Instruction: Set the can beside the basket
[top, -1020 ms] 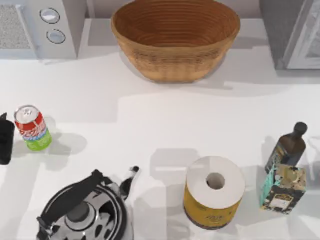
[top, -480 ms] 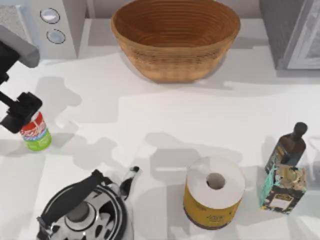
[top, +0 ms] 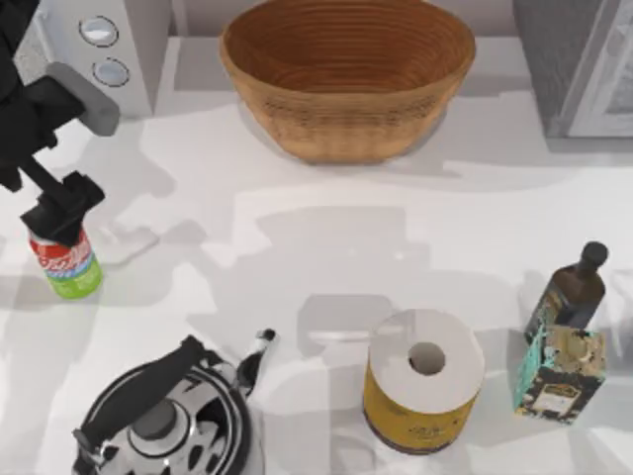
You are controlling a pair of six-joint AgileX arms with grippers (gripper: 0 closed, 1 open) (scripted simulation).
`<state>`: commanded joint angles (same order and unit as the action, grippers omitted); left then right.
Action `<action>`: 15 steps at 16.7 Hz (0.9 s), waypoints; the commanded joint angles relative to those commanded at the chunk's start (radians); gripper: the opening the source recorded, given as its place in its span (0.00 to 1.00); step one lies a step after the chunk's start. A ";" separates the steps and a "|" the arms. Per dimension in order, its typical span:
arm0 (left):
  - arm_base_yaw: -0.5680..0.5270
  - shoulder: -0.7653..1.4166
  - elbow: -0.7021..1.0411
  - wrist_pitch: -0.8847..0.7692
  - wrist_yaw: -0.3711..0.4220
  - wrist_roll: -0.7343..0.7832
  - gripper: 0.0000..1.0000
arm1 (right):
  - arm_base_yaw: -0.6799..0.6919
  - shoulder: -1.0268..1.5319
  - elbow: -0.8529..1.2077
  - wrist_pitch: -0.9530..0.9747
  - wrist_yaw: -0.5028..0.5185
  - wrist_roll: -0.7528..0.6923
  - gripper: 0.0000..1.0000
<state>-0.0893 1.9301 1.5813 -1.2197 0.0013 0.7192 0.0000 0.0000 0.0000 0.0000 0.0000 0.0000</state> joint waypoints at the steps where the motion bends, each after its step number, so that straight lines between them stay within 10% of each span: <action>1: 0.000 0.006 0.005 -0.004 0.000 0.002 1.00 | 0.000 0.000 0.000 0.000 0.000 0.000 1.00; 15: 0.002 0.056 -0.168 0.219 0.000 0.005 1.00 | 0.000 0.000 0.000 0.000 0.000 0.000 1.00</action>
<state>-0.0877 1.9860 1.4136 -1.0005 0.0014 0.7241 0.0000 0.0000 0.0000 0.0000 0.0000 0.0000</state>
